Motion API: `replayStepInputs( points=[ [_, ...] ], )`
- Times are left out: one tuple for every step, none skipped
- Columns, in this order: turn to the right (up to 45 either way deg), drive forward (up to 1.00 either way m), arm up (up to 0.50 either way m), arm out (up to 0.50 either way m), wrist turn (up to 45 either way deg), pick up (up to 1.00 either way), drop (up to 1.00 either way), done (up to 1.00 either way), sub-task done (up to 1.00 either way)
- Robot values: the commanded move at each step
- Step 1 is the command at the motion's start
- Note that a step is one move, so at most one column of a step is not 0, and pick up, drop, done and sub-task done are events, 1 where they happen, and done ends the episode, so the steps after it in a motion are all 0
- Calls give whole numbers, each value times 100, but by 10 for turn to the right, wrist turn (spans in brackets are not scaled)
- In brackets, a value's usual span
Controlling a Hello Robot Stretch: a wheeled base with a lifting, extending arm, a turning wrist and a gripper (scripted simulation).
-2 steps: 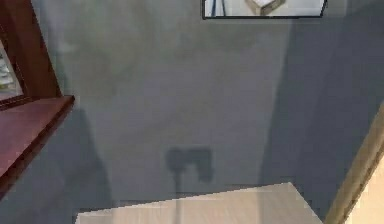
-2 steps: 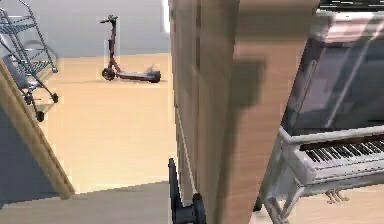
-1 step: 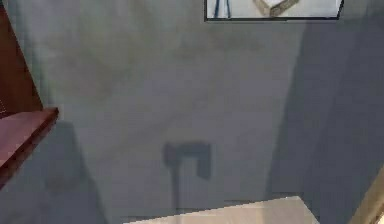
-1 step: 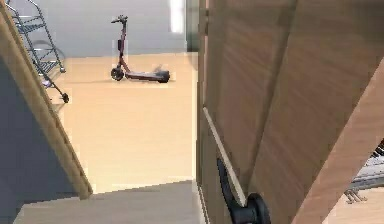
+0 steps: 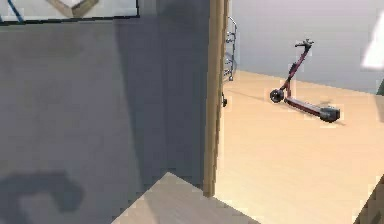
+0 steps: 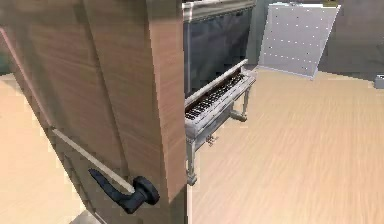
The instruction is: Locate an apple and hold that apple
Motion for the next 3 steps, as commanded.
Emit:
replayStepInputs(
  points=[
    [210, 0, 0, 0, 0, 0, 0, 0, 0],
    [0, 60, 0, 0, 0, 0, 0, 0, 0],
    [300, 0, 0, 0, 0, 0, 0, 0, 0]
  ],
)
